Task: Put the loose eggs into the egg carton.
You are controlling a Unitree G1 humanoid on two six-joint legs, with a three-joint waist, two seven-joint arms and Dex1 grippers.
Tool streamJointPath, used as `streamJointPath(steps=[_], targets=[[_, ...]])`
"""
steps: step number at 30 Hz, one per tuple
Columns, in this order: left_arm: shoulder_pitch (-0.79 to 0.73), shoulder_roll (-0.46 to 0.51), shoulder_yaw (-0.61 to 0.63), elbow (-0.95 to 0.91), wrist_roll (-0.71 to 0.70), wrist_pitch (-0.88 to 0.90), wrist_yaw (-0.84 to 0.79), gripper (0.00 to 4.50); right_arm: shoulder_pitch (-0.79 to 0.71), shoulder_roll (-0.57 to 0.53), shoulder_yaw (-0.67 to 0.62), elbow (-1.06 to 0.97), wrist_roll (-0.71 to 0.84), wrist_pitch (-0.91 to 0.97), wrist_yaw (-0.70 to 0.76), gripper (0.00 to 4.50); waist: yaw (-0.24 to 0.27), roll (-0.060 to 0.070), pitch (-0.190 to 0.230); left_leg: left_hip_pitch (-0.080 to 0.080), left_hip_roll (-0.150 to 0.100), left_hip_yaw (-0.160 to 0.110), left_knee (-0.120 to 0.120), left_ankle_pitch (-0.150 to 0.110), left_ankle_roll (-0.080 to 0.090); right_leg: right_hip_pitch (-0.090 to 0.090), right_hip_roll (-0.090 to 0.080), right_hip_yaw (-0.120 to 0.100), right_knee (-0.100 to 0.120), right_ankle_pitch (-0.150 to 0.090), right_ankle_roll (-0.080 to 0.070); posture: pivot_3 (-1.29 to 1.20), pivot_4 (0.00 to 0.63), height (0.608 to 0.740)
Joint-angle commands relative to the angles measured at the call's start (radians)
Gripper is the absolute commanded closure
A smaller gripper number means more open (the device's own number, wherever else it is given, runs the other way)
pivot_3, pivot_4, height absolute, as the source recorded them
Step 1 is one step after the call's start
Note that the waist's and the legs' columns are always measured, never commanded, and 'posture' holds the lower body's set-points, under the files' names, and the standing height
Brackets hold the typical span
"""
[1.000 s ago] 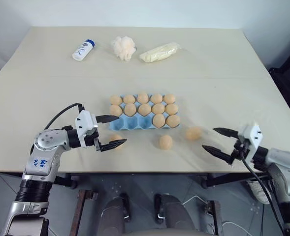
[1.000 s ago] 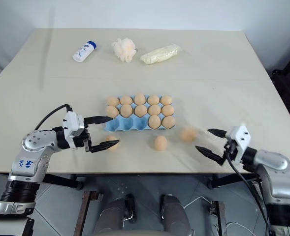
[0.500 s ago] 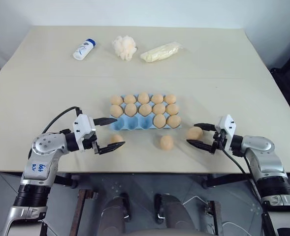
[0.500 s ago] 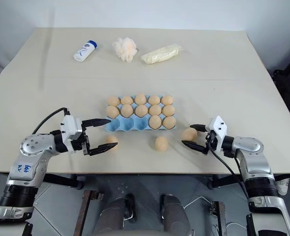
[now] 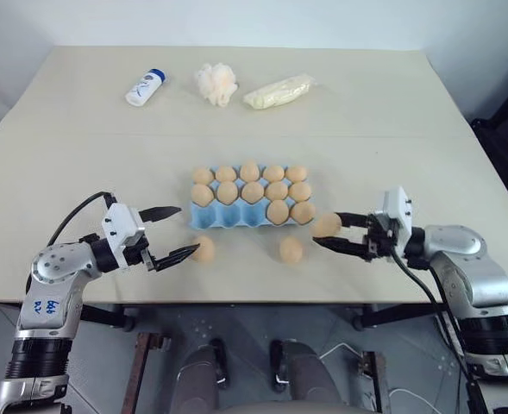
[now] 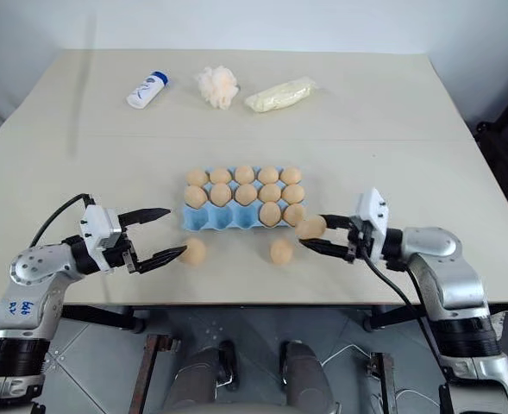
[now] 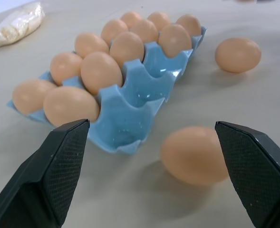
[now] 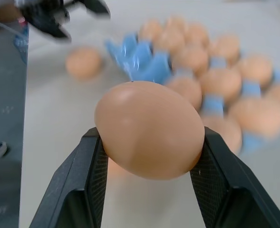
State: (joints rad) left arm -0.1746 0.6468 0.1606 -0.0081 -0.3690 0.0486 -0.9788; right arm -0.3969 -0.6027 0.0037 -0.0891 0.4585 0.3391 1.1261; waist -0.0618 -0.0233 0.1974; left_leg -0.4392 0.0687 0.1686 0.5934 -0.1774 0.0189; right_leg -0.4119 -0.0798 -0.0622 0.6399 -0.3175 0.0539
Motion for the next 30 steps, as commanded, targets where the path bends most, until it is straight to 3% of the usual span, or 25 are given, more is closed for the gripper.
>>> streamJointPath(steps=[1,9,12,16,23,30], targets=[[0.014,0.007,0.023,-0.043,-0.009,-0.002,0.018,0.00,-0.080,0.065,0.100,-0.013,-0.070,0.017,-0.072,2.25,0.000,0.000,0.000,0.000,0.000,0.000,-0.001,0.000,0.000,0.000,0.000,0.000,0.000,0.000,0.000,0.00,0.150,0.740],[0.056,0.006,0.038,-0.100,-0.017,0.017,0.054,0.00,-0.235,0.227,0.220,0.189,-0.202,-0.049,-0.157,2.25,0.005,0.000,0.000,-0.003,-0.001,0.002,-0.004,0.000,0.000,-0.002,-0.001,-0.001,-0.004,0.000,0.000,0.00,0.150,0.740],[0.077,0.011,0.052,-0.112,-0.020,0.021,0.058,0.00,-0.254,0.246,0.229,0.211,-0.201,-0.046,-0.138,1.49,0.004,0.000,0.000,-0.003,-0.001,0.002,-0.004,0.000,0.000,-0.002,-0.001,-0.002,-0.004,0.000,0.000,0.00,0.150,0.740],[0.094,0.007,0.053,-0.133,-0.022,0.028,0.066,0.00,-0.258,0.251,0.223,0.169,-0.188,-0.021,-0.131,0.09,0.002,0.000,0.000,-0.002,0.000,0.003,-0.003,0.000,0.000,-0.002,-0.001,-0.002,-0.003,0.001,0.001,0.00,0.150,0.740],[0.069,-0.005,0.023,-0.131,-0.019,0.033,0.060,0.00,-0.140,0.135,0.129,0.020,-0.141,-0.015,-0.110,0.04,0.009,0.000,0.000,-0.002,-0.001,0.003,-0.005,0.000,0.000,-0.002,-0.002,-0.002,-0.004,0.001,0.001,0.00,0.150,0.740],[-0.027,-0.026,-0.039,-0.051,-0.010,0.024,0.022,0.00,0.172,-0.007,-0.138,-0.089,-0.014,-0.149,-0.042,0.04,0.027,-0.001,-0.001,-0.002,-0.001,0.003,-0.008,-0.001,0.001,0.000,-0.001,-0.003,-0.011,0.001,0.002,0.00,0.150,0.740]])
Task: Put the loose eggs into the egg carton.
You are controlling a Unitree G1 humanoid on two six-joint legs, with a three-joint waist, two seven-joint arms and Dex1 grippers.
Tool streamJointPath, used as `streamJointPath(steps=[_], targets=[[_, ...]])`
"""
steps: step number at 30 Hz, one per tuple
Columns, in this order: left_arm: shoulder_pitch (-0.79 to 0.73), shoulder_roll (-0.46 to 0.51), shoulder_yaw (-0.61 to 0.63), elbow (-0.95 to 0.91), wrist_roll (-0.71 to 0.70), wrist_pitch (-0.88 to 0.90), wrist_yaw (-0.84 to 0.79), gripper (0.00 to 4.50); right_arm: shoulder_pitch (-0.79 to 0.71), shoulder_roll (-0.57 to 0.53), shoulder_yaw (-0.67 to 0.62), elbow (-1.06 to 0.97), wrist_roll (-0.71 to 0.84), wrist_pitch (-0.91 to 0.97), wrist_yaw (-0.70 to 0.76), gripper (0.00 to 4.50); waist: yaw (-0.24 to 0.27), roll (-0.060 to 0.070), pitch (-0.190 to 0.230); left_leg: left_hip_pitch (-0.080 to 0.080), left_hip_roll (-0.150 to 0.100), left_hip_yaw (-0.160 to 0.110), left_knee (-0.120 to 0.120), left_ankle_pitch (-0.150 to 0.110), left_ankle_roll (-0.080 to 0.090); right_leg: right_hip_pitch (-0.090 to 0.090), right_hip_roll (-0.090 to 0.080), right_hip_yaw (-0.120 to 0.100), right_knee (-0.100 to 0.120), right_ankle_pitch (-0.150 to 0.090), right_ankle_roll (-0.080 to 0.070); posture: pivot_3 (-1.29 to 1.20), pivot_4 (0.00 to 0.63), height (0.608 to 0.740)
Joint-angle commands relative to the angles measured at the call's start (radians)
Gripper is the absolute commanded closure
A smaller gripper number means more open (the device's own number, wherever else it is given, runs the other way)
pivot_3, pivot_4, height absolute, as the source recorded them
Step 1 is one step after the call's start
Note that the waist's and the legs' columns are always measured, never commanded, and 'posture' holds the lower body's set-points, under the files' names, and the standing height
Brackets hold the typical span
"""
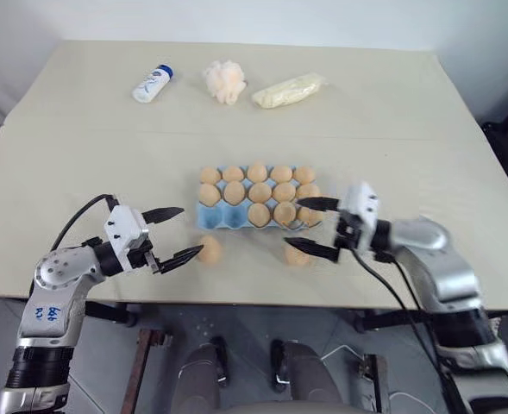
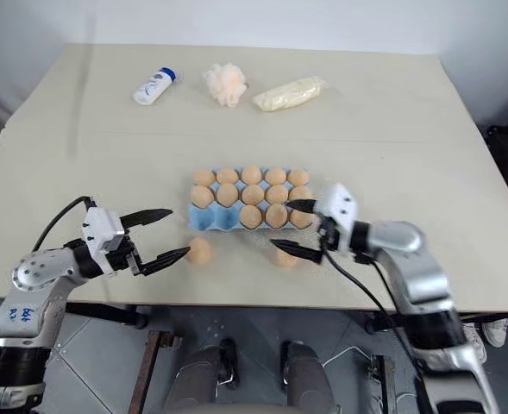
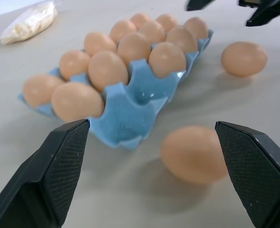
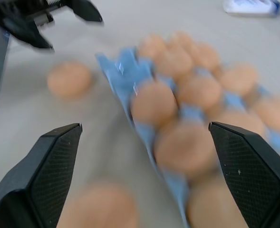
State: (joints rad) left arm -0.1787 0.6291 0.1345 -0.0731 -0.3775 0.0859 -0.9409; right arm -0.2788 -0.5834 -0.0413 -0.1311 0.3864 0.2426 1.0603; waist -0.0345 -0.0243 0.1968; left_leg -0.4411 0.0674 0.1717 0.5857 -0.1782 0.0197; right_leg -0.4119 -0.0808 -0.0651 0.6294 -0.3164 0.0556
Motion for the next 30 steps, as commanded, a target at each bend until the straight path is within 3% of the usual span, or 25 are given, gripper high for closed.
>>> streamJointPath(steps=[1,6,13,22,30], targets=[[-0.033,-0.010,-0.022,0.024,0.000,-0.015,-0.023,0.00,0.095,-0.045,-0.116,-0.039,0.058,-0.071,0.039,0.04,-0.002,0.000,0.000,0.000,0.000,0.000,0.000,0.000,0.000,0.000,0.001,0.000,0.000,0.000,0.000,0.00,0.150,0.740],[-0.079,-0.012,-0.074,0.061,0.012,-0.014,-0.064,0.00,0.243,-0.076,-0.188,0.031,0.040,-0.177,0.068,0.04,-0.001,0.000,0.000,0.002,0.001,0.000,0.003,0.000,0.000,0.002,0.002,0.000,0.001,0.000,0.000,0.00,0.150,0.740],[-0.101,-0.001,-0.100,0.070,0.010,0.011,-0.096,0.00,0.254,-0.069,-0.159,0.047,0.036,-0.221,0.061,0.04,-0.008,0.000,0.000,0.002,0.001,0.000,0.006,0.000,0.000,0.003,0.002,0.001,0.000,0.002,0.000,0.00,0.150,0.740],[-0.082,0.014,-0.055,0.074,0.006,-0.021,-0.096,0.00,0.094,-0.026,0.043,0.016,-0.012,-0.099,0.032,0.04,-0.020,0.000,0.000,0.001,0.002,0.000,0.005,0.000,0.000,0.002,0.001,0.001,0.001,0.002,0.000,0.00,0.150,0.740],[-0.017,0.024,-0.018,0.014,-0.002,-0.007,-0.072,0.00,-0.043,0.082,0.195,0.186,-0.097,-0.151,0.043,0.04,-0.023,0.000,0.000,0.001,0.001,-0.001,0.005,0.000,0.000,0.002,0.001,0.001,0.001,0.002,0.000,0.00,0.150,0.740]])
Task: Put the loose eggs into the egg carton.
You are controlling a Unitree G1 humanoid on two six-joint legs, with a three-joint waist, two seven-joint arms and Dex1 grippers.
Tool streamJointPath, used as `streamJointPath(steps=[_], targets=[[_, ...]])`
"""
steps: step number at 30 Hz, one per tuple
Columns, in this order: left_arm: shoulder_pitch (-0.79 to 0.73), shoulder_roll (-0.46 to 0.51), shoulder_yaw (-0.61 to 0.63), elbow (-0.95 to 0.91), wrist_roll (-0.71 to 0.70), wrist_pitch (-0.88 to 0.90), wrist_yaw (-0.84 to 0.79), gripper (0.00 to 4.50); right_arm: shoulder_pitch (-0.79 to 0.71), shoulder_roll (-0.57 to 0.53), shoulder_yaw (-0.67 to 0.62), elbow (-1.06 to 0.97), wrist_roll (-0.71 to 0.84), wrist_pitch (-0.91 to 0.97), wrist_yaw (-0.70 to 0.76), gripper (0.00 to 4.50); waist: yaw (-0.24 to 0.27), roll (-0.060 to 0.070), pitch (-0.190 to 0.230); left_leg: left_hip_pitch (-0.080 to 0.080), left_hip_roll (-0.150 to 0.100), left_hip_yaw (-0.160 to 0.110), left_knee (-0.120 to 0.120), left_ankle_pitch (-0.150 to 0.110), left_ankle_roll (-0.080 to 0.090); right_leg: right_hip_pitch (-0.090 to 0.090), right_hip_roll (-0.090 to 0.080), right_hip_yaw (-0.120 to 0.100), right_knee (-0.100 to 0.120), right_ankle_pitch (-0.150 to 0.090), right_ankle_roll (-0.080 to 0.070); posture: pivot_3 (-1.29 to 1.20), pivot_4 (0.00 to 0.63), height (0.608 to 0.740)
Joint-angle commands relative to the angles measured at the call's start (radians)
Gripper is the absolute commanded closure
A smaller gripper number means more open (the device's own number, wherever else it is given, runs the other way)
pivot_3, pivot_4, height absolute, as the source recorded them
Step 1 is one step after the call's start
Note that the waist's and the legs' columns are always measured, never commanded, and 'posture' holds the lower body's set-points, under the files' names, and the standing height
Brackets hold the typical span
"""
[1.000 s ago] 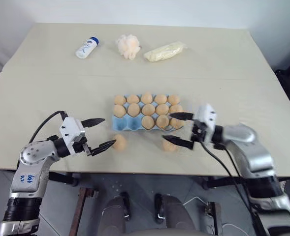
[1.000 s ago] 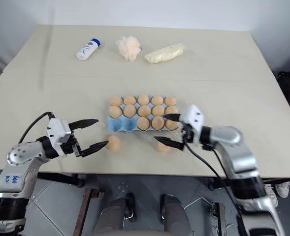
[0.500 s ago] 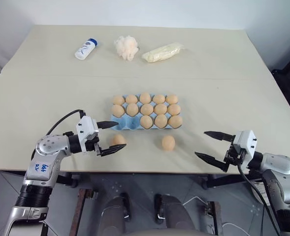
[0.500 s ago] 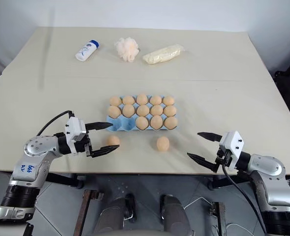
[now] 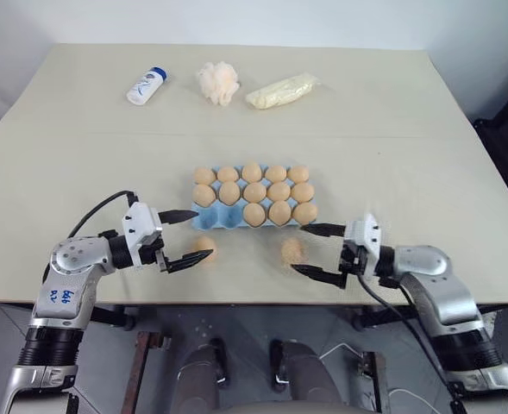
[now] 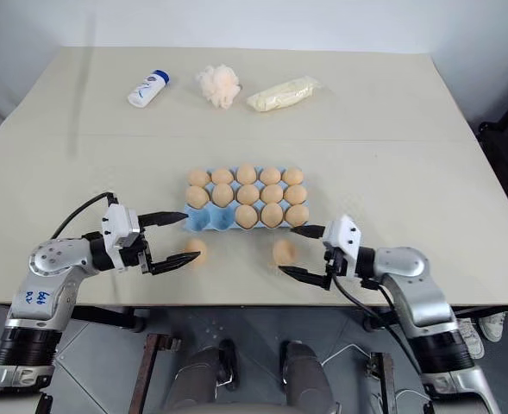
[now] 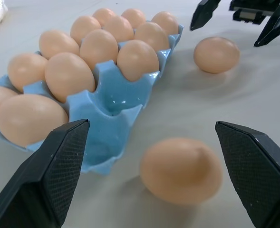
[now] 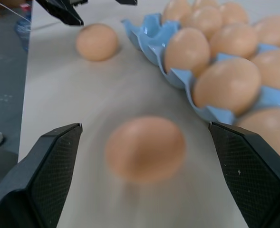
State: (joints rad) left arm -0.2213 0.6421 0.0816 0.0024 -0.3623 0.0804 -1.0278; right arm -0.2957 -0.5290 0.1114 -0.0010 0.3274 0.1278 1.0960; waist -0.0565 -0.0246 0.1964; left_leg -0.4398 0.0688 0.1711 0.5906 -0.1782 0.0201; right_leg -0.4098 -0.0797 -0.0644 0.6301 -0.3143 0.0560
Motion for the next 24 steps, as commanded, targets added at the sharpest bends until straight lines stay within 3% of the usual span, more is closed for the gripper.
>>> streamJointPath(steps=[1,4,8,9,17,24], targets=[[0.035,0.014,0.042,-0.070,-0.020,0.001,0.020,0.00,-0.037,0.039,0.056,0.081,-0.052,-0.048,0.008,0.04,-0.001,0.000,0.000,0.000,0.000,0.000,0.000,0.000,0.000,0.000,0.000,0.000,0.000,0.000,0.000,0.00,0.150,0.740],[0.053,0.021,0.059,-0.086,-0.023,0.009,0.028,0.00,-0.054,0.060,0.067,0.119,-0.066,-0.078,0.009,0.63,0.001,0.000,0.000,0.000,0.000,0.000,0.000,0.000,0.000,-0.001,0.000,0.000,0.001,0.000,0.000,0.00,0.150,0.740],[0.078,0.032,0.088,-0.094,-0.026,0.011,0.038,0.00,-0.070,0.077,0.078,0.138,-0.075,-0.104,0.013,2.02,0.000,0.000,0.000,0.000,0.000,0.000,0.000,0.000,0.000,0.000,0.000,0.000,0.001,0.000,0.000,0.00,0.150,0.740],[0.085,0.035,0.099,-0.095,-0.027,0.011,0.041,0.00,-0.075,0.081,0.076,0.126,-0.067,-0.102,0.016,2.15,0.000,0.000,0.000,0.000,0.000,0.000,0.000,0.000,0.000,0.000,-0.001,0.000,0.001,0.000,0.000,0.00,0.150,0.740],[0.179,0.045,0.186,-0.082,-0.028,0.003,0.070,0.00,-0.204,0.168,0.107,-0.013,-0.027,0.064,-0.035,2.17,-0.017,0.000,0.000,0.000,0.000,0.000,-0.002,0.000,-0.001,-0.003,0.000,0.001,0.003,0.000,0.000,0.00,0.150,0.740],[0.233,0.034,0.209,-0.104,-0.035,0.004,0.099,0.00,-0.402,0.305,0.189,0.150,-0.136,0.076,-0.124,2.17,-0.028,-0.001,0.000,-0.001,0.000,0.001,-0.004,0.001,-0.002,-0.004,-0.001,0.001,0.002,0.000,-0.001,0.00,0.150,0.740]])
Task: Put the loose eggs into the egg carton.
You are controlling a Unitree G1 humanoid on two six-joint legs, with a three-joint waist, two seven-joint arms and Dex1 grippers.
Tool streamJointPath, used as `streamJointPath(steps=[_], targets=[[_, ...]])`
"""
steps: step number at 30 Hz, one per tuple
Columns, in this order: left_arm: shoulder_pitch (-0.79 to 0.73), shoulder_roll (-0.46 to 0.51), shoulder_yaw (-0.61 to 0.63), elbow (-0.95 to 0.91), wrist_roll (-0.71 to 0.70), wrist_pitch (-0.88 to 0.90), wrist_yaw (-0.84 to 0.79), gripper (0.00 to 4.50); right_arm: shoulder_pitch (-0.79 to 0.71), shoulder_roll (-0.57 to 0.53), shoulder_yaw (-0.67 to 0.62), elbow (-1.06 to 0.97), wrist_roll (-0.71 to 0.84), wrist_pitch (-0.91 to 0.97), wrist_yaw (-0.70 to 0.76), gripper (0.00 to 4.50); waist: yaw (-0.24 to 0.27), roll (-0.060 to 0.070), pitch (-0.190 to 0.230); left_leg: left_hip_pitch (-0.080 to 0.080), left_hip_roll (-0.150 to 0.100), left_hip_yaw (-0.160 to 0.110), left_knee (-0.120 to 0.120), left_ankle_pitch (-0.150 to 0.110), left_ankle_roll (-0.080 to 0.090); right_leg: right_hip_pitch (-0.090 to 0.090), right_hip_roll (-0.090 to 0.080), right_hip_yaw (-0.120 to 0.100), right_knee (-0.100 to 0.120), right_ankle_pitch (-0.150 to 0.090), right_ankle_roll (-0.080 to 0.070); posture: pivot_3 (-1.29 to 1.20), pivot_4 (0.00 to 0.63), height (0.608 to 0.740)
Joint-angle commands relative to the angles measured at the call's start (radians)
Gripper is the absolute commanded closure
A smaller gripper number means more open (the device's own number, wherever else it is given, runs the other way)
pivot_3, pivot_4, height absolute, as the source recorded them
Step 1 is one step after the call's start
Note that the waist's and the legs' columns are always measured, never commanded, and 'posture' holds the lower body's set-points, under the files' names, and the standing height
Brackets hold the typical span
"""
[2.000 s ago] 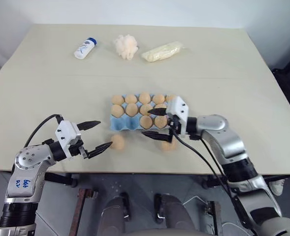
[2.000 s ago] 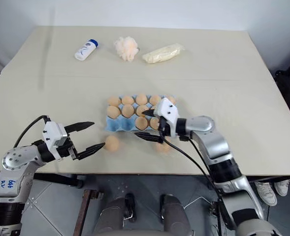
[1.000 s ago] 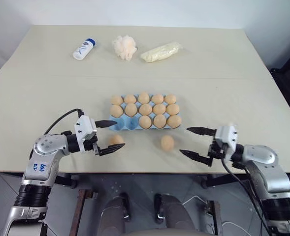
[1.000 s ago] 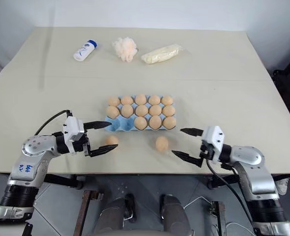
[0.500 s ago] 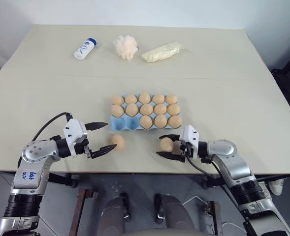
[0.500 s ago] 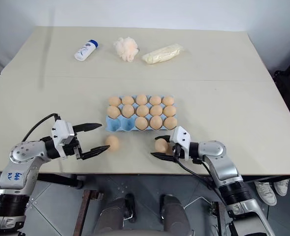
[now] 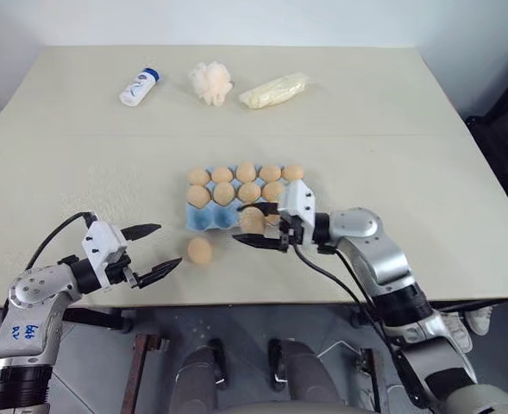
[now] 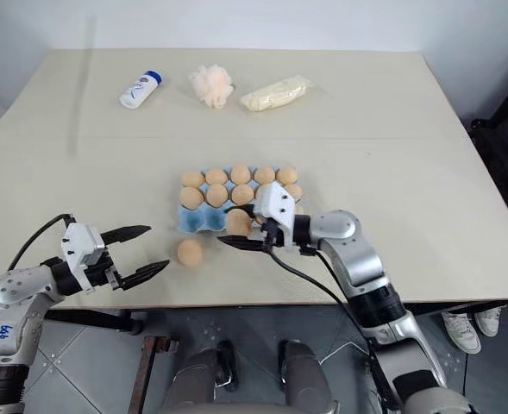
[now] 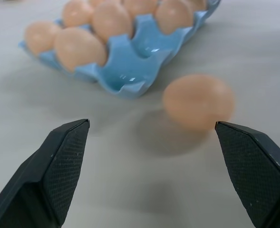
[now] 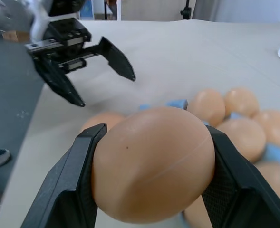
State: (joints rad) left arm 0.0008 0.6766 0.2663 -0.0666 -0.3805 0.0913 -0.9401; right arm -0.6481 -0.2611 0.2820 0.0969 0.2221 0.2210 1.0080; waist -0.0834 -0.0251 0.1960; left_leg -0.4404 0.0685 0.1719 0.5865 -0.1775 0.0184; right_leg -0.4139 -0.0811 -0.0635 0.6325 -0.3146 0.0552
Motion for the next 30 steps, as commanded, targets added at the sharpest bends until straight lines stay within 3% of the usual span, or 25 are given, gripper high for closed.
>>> streamJointPath(steps=[1,5,10,12,17,21,24,30], targets=[[0.013,-0.003,0.024,-0.039,-0.018,-0.007,0.017,0.00,-0.069,0.054,0.025,0.085,-0.045,-0.028,-0.044,2.17,0.000,0.000,0.000,0.000,0.000,0.000,0.000,0.000,0.000,0.000,0.000,0.000,0.000,0.000,0.000,0.00,0.150,0.740],[0.027,-0.009,0.021,-0.060,-0.022,-0.004,0.036,0.00,-0.141,0.108,0.031,0.239,-0.099,-0.067,-0.091,2.17,-0.001,0.000,0.000,0.000,-0.001,0.001,-0.003,0.000,0.000,-0.001,0.000,0.000,-0.002,0.000,0.000,0.00,0.150,0.740],[0.043,-0.011,0.020,-0.082,-0.025,0.002,0.049,0.00,-0.154,0.121,0.015,0.285,-0.105,-0.107,-0.090,0.52,-0.001,-0.001,0.000,0.000,0.000,0.003,-0.006,0.001,-0.001,-0.001,0.000,-0.001,-0.003,0.000,0.000,0.00,0.150,0.740],[0.047,-0.011,0.020,-0.088,-0.029,0.005,0.052,0.00,-0.139,0.112,-0.014,0.195,-0.063,-0.084,-0.080,0.10,-0.004,-0.001,0.000,0.000,0.000,0.003,-0.006,0.001,-0.001,-0.002,0.000,-0.001,-0.002,0.000,0.000,0.00,0.150,0.740],[0.058,-0.003,0.014,-0.101,-0.043,0.034,0.046,0.00,-0.042,0.028,-0.069,0.000,0.016,-0.056,-0.024,0.10,0.000,-0.001,-0.001,0.000,0.000,0.003,-0.005,0.001,-0.002,-0.002,0.000,-0.001,-0.001,0.000,0.000,0.00,0.150,0.740],[0.057,-0.002,0.022,-0.112,-0.050,0.055,0.057,0.00,0.135,-0.119,-0.150,-0.146,0.133,-0.103,0.123,0.10,0.019,-0.003,-0.002,0.001,0.000,0.002,-0.006,0.000,0.000,0.001,0.000,-0.003,-0.005,0.000,0.000,0.00,0.150,0.740],[0.097,0.012,0.054,-0.138,-0.071,0.093,0.055,0.00,0.263,-0.238,-0.247,-0.159,0.194,-0.159,0.214,0.10,0.024,-0.003,-0.002,0.001,-0.001,0.003,-0.006,0.000,0.000,0.001,-0.001,-0.002,-0.005,0.000,0.001,0.00,0.150,0.740],[0.212,0.047,0.148,-0.129,-0.072,0.063,0.008,0.00,0.348,-0.340,-0.321,-0.132,0.239,-0.206,0.295,0.10,0.001,-0.003,-0.002,0.003,0.001,0.002,-0.006,0.000,-0.001,0.000,0.001,-0.002,-0.004,-0.001,-0.002,0.00,0.150,0.740]])
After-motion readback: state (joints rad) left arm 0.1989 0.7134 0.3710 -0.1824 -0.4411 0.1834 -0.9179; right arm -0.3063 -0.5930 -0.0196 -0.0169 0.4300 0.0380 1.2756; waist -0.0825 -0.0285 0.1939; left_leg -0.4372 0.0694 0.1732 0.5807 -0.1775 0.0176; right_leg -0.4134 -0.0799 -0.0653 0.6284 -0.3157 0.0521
